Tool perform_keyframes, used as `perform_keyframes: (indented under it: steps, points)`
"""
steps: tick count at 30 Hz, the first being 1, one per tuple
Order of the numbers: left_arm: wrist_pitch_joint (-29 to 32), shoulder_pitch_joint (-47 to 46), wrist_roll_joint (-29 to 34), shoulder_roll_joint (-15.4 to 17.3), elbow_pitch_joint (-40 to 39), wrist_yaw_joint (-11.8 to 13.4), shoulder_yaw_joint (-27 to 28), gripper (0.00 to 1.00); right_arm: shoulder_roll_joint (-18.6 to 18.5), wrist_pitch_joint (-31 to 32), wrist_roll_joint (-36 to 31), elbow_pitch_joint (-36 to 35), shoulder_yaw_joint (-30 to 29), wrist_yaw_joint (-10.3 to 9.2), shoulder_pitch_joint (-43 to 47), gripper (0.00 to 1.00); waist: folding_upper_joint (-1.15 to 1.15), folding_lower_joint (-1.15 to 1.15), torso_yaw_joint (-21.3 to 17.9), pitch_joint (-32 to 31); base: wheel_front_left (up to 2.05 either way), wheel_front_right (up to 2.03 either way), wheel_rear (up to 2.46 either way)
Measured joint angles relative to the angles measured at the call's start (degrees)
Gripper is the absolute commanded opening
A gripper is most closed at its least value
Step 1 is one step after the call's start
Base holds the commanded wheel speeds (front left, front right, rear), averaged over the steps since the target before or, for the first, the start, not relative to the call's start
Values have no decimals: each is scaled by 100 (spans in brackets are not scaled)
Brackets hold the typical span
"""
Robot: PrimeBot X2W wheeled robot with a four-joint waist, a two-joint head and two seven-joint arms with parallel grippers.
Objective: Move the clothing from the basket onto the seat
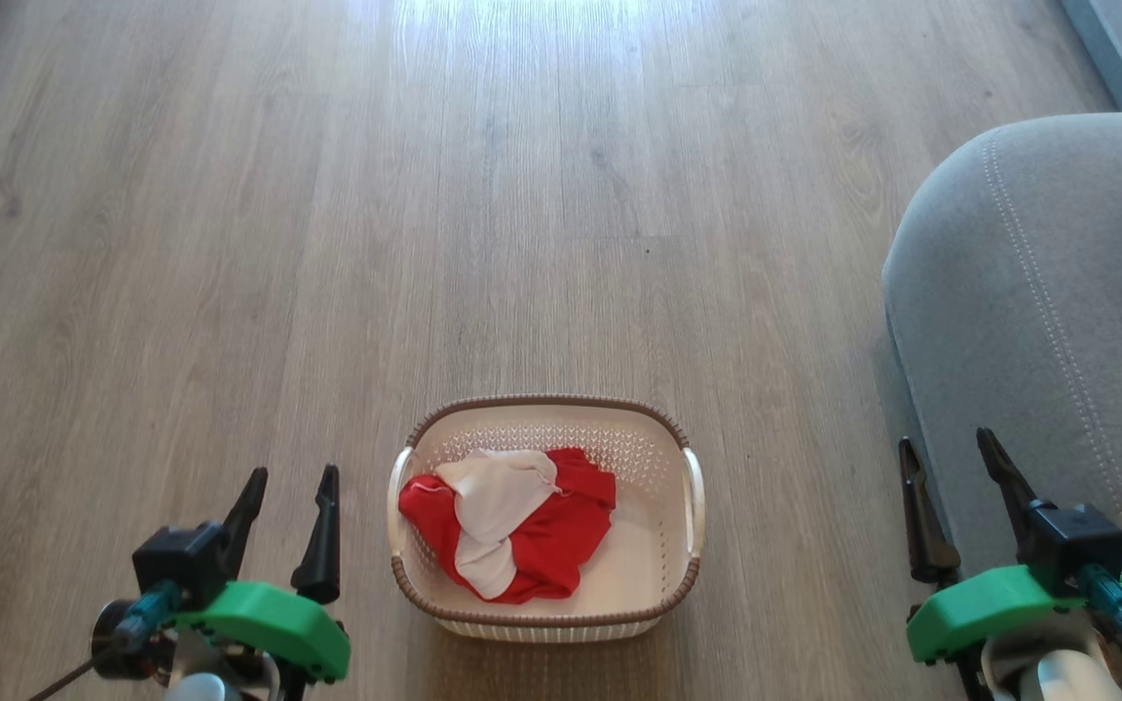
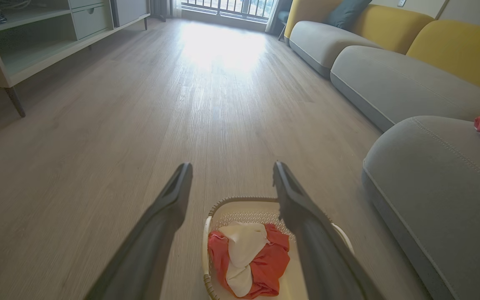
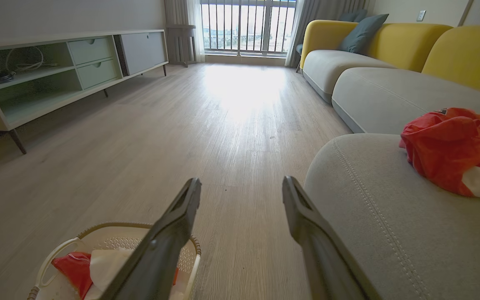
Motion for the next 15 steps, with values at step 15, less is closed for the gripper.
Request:
perform_keyframes:
  steps: [15]
  points:
    - [0,-78,165,-108,-22,-146,198,100,1,0,2,-253,-167,0,-183,100,0,0,-64,409,0,0,0]
